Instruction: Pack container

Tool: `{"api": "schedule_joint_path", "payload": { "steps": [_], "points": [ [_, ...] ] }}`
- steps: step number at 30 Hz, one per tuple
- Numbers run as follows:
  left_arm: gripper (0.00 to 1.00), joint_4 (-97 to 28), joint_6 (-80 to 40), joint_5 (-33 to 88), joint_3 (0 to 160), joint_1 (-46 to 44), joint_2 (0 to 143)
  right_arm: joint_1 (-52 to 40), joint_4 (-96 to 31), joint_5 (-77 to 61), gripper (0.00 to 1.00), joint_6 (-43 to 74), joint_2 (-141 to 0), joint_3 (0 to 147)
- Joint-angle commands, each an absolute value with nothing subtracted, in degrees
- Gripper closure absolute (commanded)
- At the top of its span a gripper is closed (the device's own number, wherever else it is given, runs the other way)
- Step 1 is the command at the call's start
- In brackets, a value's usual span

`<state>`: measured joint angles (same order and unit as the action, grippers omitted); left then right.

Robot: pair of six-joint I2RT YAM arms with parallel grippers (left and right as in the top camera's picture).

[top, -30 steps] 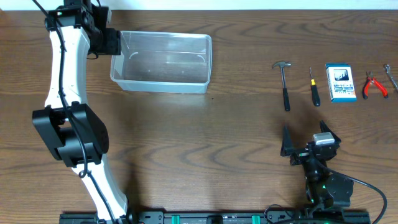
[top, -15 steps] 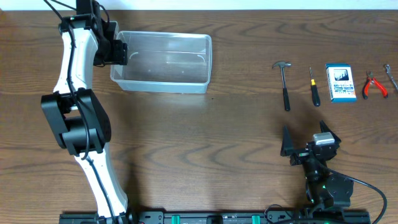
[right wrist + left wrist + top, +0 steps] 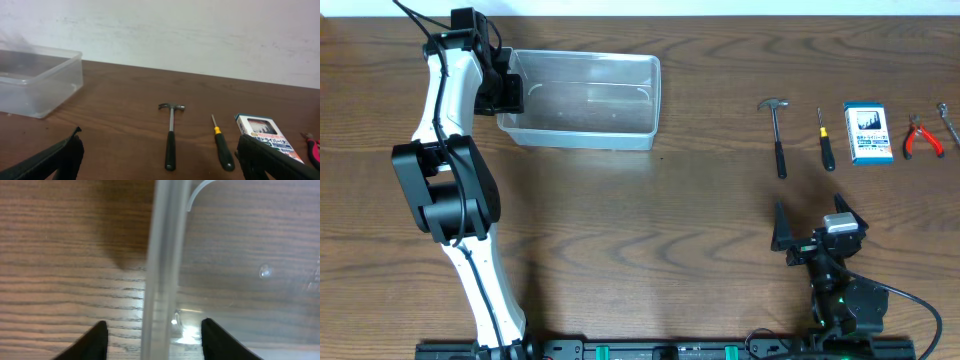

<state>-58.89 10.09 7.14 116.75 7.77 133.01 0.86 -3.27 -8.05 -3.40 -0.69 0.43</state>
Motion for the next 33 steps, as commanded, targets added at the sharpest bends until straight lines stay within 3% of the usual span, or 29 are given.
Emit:
{"api": "schedule_joint_path", "payload": {
  "steps": [1,5,6,20,33],
  "points": [
    [0.66,-59.1,10.2,7.1,116.4,8.1,133.7,0.3,-3.5,-7.9,0.01,-3.9,-0.4,0.3],
    [0.93,-59.4,10.2,7.1,116.4,8.1,133.7,0.3,-3.5,-7.9,0.01,-3.9,-0.4,0.3],
    [0.94,-59.4,9.9,7.1,116.4,8.1,133.7,0.3,-3.5,-7.9,0.01,-3.9,-0.4,0.3],
    [0.94,-58.9,9.1,16.3,116.9,8.1,130.7,0.3,-3.5,-7.9,0.01,-3.9,-0.4,0.3],
    [0.94,-60.6,8.9,16.5,116.9,8.1,130.5,0.3,-3.5,-7.9,0.01,-3.9,-0.4,0.3]
  ]
}}
